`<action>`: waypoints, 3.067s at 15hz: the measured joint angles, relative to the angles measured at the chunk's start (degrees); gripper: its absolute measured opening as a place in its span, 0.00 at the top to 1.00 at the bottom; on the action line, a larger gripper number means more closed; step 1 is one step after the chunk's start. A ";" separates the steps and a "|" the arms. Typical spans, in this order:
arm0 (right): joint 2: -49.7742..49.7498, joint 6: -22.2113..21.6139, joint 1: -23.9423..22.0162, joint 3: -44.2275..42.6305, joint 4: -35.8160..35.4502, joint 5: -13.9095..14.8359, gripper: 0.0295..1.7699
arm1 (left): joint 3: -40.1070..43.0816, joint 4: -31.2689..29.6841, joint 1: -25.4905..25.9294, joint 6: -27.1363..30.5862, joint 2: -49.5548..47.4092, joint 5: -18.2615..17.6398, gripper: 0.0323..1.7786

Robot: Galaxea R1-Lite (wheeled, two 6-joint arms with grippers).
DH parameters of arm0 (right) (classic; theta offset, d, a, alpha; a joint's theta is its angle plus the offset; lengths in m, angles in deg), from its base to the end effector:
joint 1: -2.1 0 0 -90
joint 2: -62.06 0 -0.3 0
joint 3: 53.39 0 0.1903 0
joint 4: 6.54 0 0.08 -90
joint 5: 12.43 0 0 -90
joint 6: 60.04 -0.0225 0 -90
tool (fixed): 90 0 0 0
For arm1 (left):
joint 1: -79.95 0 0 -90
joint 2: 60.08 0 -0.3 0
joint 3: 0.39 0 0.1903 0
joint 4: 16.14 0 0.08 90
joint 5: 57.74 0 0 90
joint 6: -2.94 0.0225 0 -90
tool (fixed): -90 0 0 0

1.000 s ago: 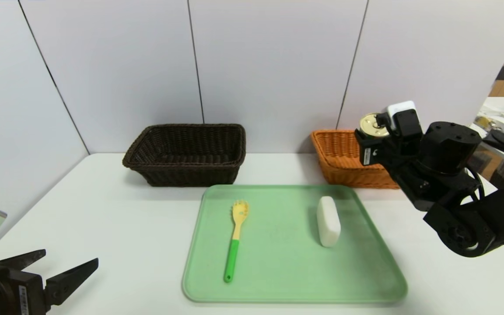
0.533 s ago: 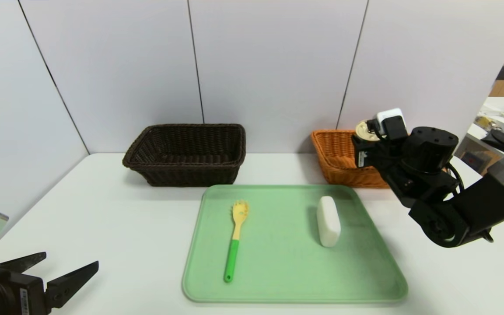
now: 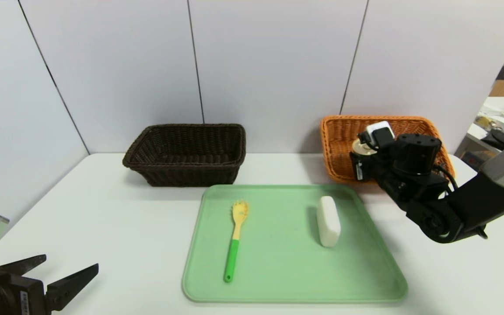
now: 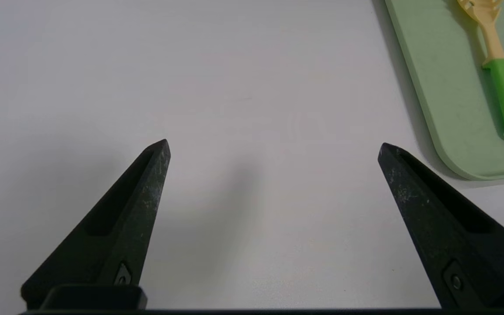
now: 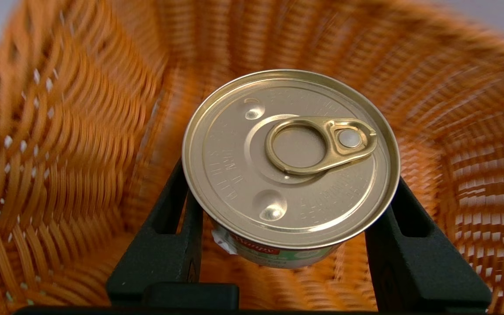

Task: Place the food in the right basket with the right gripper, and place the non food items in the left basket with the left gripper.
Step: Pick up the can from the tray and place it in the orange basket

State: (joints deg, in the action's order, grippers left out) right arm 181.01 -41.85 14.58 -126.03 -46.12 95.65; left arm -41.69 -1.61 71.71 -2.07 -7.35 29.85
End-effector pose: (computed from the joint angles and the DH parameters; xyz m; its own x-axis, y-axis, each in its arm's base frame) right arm 0.3699 0.0747 0.1130 0.9888 -0.0990 -0.1114 0.0550 0.9371 -0.3446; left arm 0.0959 -0.0148 0.1562 0.8830 -0.1704 -0.4374 0.1421 0.9851 -0.0969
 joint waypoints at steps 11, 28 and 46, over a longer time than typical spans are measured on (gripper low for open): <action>-2.85 -0.67 -1.22 -6.16 9.35 1.93 0.45 | 0.96 -0.17 -0.02 -0.16 0.02 -0.01 0.05; -10.85 -1.18 -1.24 -10.07 31.54 4.88 0.45 | 1.43 -0.06 -0.11 -0.20 0.17 -0.01 0.05; -8.87 -10.36 -1.66 -25.26 55.80 7.44 0.45 | 2.47 -0.06 -0.11 -0.30 -0.41 -0.11 0.05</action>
State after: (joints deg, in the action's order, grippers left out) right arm 172.14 -52.21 12.92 -151.29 9.67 103.09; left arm -39.22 -1.67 71.60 -2.38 -7.77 29.74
